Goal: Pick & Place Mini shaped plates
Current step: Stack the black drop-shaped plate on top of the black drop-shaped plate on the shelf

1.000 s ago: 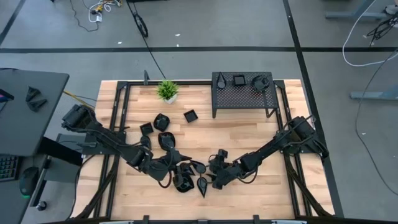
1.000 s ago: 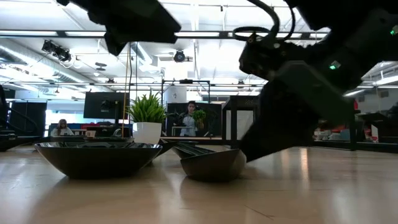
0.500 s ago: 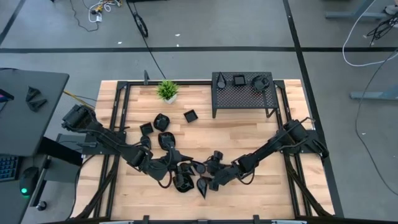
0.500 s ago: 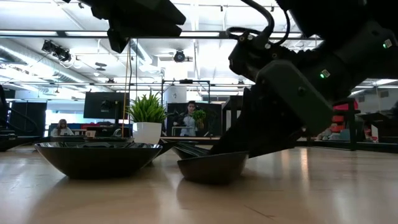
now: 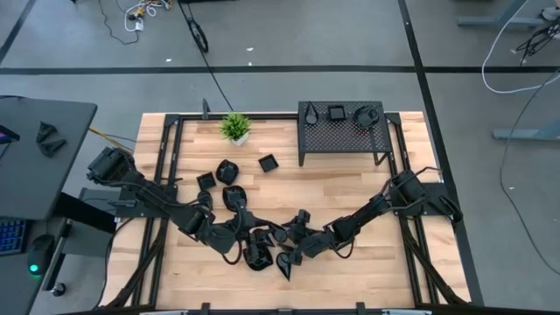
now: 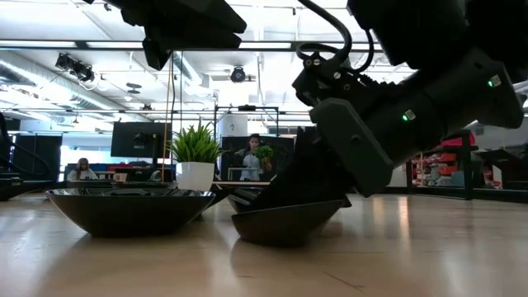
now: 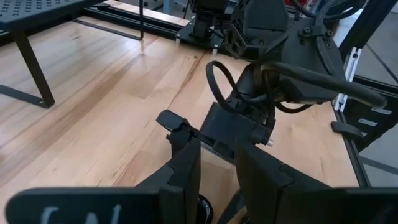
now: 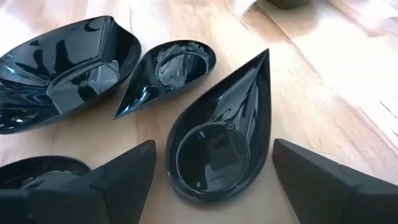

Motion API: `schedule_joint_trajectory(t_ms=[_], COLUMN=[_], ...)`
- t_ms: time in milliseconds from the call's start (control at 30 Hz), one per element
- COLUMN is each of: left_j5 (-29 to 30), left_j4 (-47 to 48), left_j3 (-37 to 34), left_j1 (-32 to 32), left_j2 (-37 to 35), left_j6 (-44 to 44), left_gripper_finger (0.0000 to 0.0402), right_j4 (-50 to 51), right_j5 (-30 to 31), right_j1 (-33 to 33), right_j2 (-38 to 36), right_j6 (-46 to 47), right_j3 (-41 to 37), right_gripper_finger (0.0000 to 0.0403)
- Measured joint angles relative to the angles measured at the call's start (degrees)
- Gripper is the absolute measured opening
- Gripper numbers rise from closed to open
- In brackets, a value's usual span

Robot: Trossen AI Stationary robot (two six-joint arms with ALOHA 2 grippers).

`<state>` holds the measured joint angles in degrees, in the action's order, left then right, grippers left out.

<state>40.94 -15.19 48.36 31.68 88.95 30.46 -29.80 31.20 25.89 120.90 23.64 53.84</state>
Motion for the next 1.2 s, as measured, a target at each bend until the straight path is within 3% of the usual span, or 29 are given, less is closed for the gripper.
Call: schedule_joint_trajectory(t_ms=[633,800,933,1033,1200], left_j5=[-0.02,0.23,2.51,5.24,5.96], left_j4=[0.01,2.77,11.85,20.26,31.46], left_j3=[0.0,0.0,0.0,0.0,0.04], left_j1=[0.46,0.46,0.46,0.45,0.47], left_j2=[0.0,-1.35,-5.28,-9.54,-15.9], left_j6=[-0.04,-0.26,-0.19,0.4,0.99], left_gripper_finger=[0.0103,0.0102,0.0091,0.0078,0.0058], right_j4=[1.86,6.78,12.15,16.46,20.15], right_j5=[1.91,8.46,10.29,6.28,-9.12], right_j1=[-1.29,-1.66,-3.23,-5.04,-7.88], right_j2=[-1.03,-6.27,-13.1,-18.15,-20.61], right_j6=[-1.91,-4.85,-7.97,-9.86,-12.75], right_j3=[0.02,-0.02,-0.02,0.07,0.04], right_gripper_finger=[0.0279,0.0271,0.0269,0.0269,0.0281])
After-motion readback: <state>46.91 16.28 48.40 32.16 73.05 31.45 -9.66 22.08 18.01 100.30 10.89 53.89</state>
